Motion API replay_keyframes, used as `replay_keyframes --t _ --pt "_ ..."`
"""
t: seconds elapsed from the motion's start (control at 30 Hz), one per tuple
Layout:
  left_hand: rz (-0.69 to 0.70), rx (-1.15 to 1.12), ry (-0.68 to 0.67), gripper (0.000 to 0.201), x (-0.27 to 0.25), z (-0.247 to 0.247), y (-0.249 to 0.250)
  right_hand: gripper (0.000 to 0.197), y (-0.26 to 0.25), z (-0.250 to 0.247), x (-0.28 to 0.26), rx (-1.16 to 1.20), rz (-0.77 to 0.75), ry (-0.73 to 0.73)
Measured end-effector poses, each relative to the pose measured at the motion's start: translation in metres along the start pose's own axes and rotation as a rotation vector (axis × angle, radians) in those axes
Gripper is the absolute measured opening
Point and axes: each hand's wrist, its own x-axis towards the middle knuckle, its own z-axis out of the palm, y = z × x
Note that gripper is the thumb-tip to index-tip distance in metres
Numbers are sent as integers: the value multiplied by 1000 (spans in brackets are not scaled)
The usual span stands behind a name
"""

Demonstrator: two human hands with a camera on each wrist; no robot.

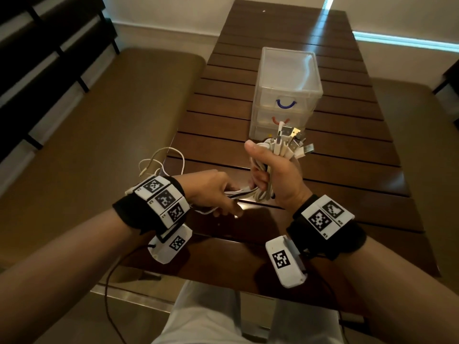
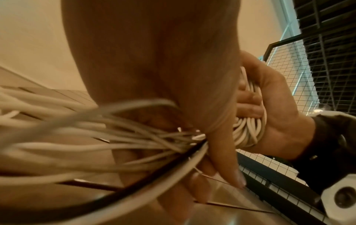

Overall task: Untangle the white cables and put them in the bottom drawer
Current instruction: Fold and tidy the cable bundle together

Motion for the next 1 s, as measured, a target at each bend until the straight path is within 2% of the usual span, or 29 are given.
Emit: replay_keyframes --t 0.07,0.2,0.27,0.33,0.4,0.43,0.47,0.57,0.7,0.83,0.93,1.0 --pt "-3 32 17 28 -4 1 -4 47 1 -1 2 -81 -21 8" --pt "8 169 140 20 -5 1 -8 47 3 -5 8 -396 -141 43" --pt "52 262 177 26 -6 2 -7 44 5 -8 11 -472 -163 69" --pt "76 317 221 26 -6 4 -5 40 5 -10 13 -545 -179 33" --pt "73 395 273 39 -6 7 -5 34 3 -10 13 -675 -205 -24" --pt "77 428 300 45 -5 9 -3 25 2 -9 14 -737 -198 -46" --pt "100 451 324 46 -6 10 0 23 0 -10 16 -806 -172 -62" --pt "167 538 339 33 -6 13 13 33 -4 -14 18 -955 -83 -118" --pt "182 542 366 25 0 19 24 32 -15 -19 15 -899 -45 -187" --pt "170 490 414 27 2 24 32 31 -14 -22 16 -959 -107 -73" --pt "40 358 318 39 1 23 28 32 -11 -26 12 -754 -47 -52" --pt "40 169 263 42 -3 22 23 34 -11 -24 8 -753 -86 -106"
